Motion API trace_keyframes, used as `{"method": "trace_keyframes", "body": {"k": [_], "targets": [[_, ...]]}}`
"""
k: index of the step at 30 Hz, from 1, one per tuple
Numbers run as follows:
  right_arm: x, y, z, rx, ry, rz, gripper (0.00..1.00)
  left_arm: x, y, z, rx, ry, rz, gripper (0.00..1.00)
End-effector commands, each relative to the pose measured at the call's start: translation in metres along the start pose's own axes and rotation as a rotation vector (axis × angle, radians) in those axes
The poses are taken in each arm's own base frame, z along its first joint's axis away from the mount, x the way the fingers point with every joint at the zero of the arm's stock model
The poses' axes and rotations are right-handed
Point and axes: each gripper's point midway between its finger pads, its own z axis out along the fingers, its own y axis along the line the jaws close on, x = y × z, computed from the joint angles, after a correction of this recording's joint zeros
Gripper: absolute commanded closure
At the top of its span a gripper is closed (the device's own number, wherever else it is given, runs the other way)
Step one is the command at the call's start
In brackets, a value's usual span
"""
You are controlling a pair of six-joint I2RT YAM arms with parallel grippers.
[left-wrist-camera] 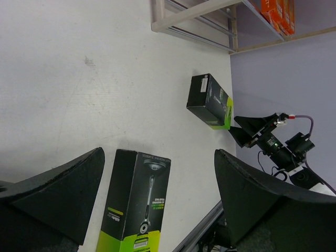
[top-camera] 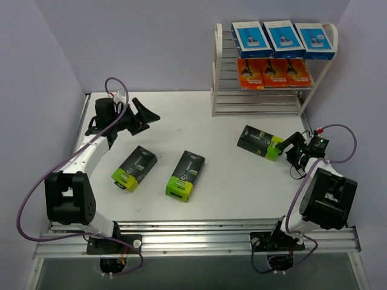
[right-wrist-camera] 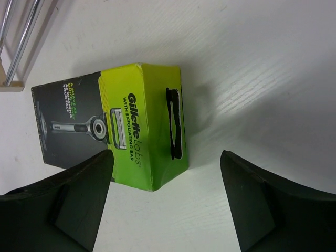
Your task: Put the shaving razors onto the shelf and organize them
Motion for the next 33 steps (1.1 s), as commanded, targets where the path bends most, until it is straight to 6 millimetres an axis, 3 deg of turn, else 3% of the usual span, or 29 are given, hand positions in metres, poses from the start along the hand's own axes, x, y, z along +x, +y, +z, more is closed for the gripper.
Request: {"method": "trace_keyframes", "body": {"k": [1, 8, 18, 25, 26, 33], "targets": [[-0.008, 0.012, 0.009, -0.054, -0.025, -0.024, 0.23, -0.004, -0.007, -0.001, 0.055, -0.003, -0.012, 0.06], [-0.007, 0.015, 0.019, -0.070, -0.023, -0.029, 0.28, -0.008, -0.008, 0.000, 0.069, -0.020, 0.002, 0.06], [0.010, 0.021, 0.038, -0.068, 0.026, -0.051, 0.38, -0.008, -0.007, 0.001, 0.067, -0.017, -0.001, 0.06], [0.012, 0.019, 0.039, -0.056, 0.042, -0.048, 0.61, -0.009, -0.007, -0.001, 0.070, -0.020, -0.005, 0.06], [0.014, 0.018, 0.039, -0.053, 0.046, -0.047, 0.68, -0.009, -0.007, -0.001, 0.070, -0.020, -0.006, 0.06], [0.023, 0.015, 0.040, -0.046, 0.070, -0.041, 0.87, -0.008, -0.008, -0.001, 0.076, -0.015, -0.012, 0.06]]}}
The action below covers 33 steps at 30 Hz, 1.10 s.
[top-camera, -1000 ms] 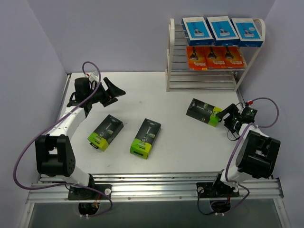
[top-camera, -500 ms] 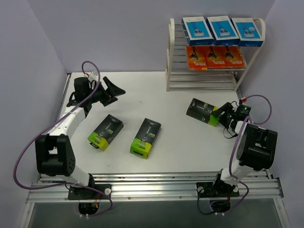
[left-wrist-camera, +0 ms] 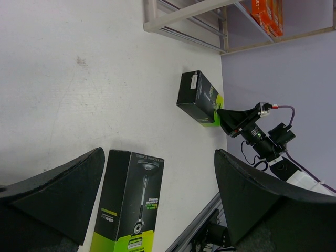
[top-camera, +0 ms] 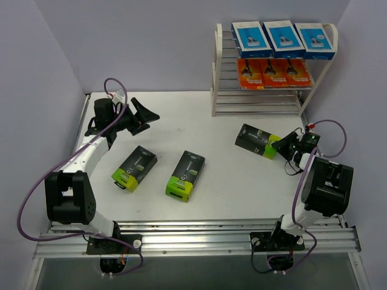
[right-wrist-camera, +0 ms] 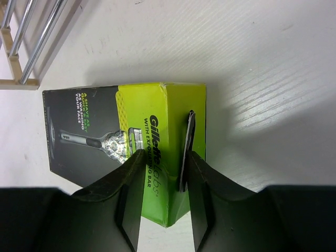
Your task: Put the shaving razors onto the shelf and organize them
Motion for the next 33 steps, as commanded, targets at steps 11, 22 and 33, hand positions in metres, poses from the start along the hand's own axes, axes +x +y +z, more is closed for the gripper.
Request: {"method": "trace_keyframes", "body": {"k": [11, 22, 33], "targets": [[0.017, 0.005, 0.007, -0.027, 0.076, 0.040, 1.00, -0.009, -0.004, 0.001, 0.040, -0.023, 0.022, 0.06], [0.005, 0.036, -0.002, -0.167, 0.021, 0.116, 1.00, -0.010, -0.002, 0.001, 0.033, -0.028, 0.016, 0.05], [-0.002, 0.060, -0.012, -0.282, -0.003, 0.139, 1.00, -0.011, -0.003, 0.000, 0.035, -0.030, 0.012, 0.05]]}}
